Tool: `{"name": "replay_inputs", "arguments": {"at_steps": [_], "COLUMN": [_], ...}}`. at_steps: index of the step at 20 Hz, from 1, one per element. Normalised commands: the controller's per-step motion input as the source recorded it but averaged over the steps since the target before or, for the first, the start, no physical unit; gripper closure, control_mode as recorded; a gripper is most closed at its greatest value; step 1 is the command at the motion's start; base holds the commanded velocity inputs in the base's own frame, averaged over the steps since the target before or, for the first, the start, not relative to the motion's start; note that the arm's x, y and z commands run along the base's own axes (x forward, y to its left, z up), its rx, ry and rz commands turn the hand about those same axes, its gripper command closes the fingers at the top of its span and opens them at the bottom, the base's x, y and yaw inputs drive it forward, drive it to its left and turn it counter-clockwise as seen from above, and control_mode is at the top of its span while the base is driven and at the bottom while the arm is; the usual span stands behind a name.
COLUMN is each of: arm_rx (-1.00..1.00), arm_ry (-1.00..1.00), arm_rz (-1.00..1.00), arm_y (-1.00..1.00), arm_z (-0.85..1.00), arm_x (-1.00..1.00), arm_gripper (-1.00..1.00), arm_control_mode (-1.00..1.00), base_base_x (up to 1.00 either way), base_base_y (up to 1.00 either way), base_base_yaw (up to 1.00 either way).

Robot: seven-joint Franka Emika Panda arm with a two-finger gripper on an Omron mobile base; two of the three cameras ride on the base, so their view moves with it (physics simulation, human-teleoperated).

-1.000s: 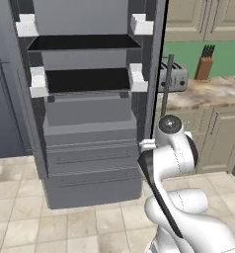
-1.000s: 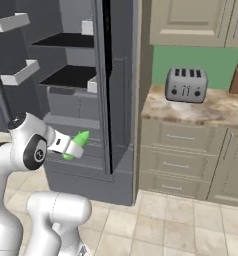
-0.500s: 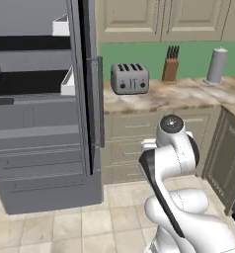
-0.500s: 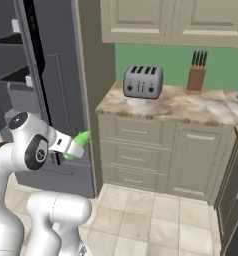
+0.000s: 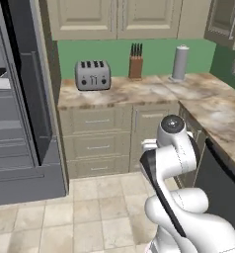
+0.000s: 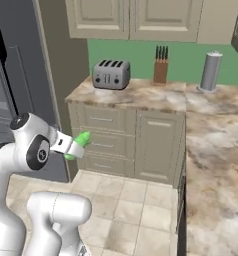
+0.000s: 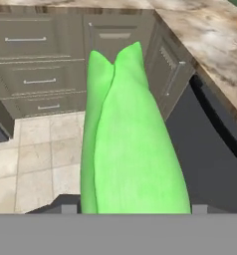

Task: Take the cheese, fish, and corn from the fridge and place them on the plate on the dining counter to create an appetizer plate.

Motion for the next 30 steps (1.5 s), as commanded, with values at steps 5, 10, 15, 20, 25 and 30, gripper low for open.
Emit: {"name": "replay_inputs", "arguments": {"at_steps": [5,10,15,20,25,30], "arm_rx": [0.00,0.00,0.00,0.00,0.00,0.00], "arm_ry": [0.00,0.00,0.00,0.00,0.00,0.00], "arm_rz": [0.00,0.00,0.00,0.00,0.00,0.00], "arm_y": [0.00,0.00,0.00,0.00,0.00,0.00], "arm_z": [0.00,0.00,0.00,0.00,0.00,0.00], "arm_x": [0.00,0.00,0.00,0.00,0.00,0.00], "arm_gripper": [1.00,1.00,1.00,1.00,1.00,1.00], "arm_control_mode": [1.00,1.00,1.00,1.00,1.00,1.00], "base_base_x": [-1.00,-1.00,-1.00,-1.00,-1.00,-1.00], "base_base_y": [0.28,0.59,0.18,0.00,0.00,-0.08], "base_base_yaw": [0.02,0.05,0.08,0.04,0.01,0.00]}}
